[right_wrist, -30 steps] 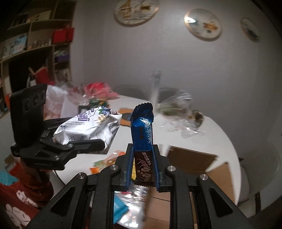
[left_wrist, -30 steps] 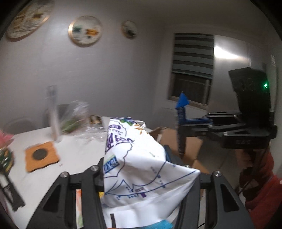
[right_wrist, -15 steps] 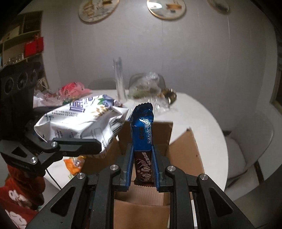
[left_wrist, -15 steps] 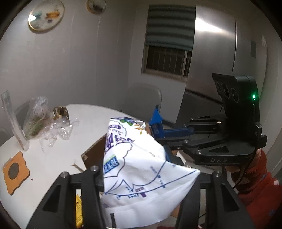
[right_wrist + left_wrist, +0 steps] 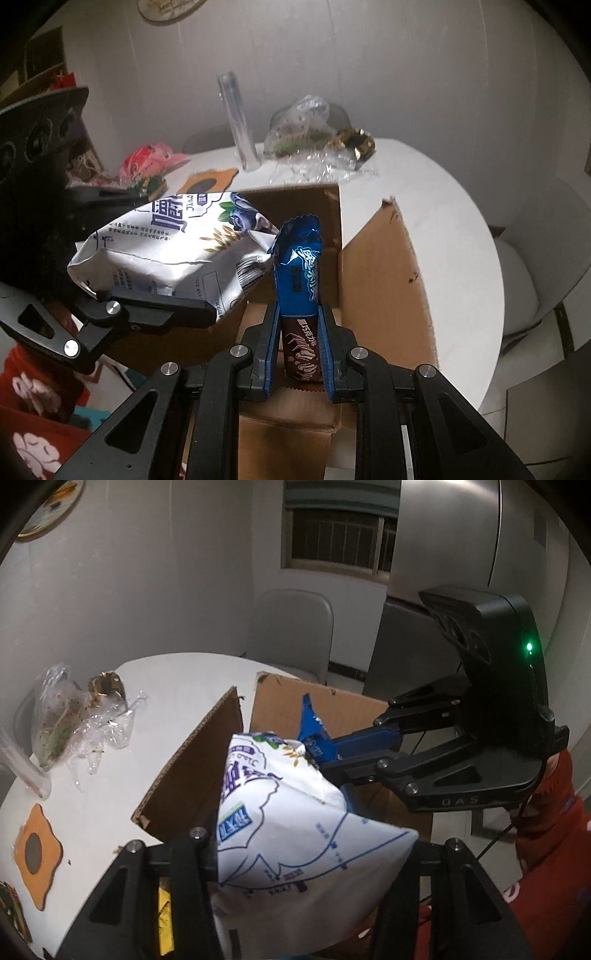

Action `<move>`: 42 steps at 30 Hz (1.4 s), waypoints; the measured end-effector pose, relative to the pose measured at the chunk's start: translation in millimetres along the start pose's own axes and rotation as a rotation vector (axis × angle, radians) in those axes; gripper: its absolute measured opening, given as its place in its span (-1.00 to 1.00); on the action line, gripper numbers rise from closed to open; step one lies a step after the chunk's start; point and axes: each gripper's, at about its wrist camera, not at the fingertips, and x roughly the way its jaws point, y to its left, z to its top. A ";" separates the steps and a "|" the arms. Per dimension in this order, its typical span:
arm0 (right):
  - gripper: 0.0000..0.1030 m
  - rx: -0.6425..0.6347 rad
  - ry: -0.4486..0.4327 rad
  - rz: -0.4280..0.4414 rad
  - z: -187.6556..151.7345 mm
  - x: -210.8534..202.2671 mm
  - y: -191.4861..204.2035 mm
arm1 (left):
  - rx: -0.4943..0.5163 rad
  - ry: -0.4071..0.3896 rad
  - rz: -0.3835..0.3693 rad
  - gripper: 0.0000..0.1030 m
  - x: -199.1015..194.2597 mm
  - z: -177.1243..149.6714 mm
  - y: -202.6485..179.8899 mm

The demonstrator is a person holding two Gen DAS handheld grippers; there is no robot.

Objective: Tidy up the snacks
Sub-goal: 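Open both grippers over the box, dropping the chip bag and chocolate bar inside, then move both tools back over the snack pile on the table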

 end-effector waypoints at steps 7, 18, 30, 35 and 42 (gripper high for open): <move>-0.69 -0.025 0.057 -0.015 2.0 14.3 -0.9 | 0.023 0.070 0.029 -0.03 22.9 0.2 -2.6; -0.58 -0.051 0.116 -0.035 0.5 23.2 6.6 | 0.031 0.048 0.048 0.50 28.3 -2.8 -1.0; -0.16 -0.071 0.079 -0.055 1.2 6.4 26.1 | 0.028 -0.087 0.096 0.69 -28.8 -14.3 -0.8; 0.10 -0.080 0.024 -0.084 4.1 -9.0 41.9 | -0.002 -0.164 0.129 0.70 -66.7 -25.5 4.9; 0.73 -0.132 -0.145 -0.142 1.9 -52.7 94.5 | -0.069 -0.294 0.208 0.95 -129.9 -57.7 15.2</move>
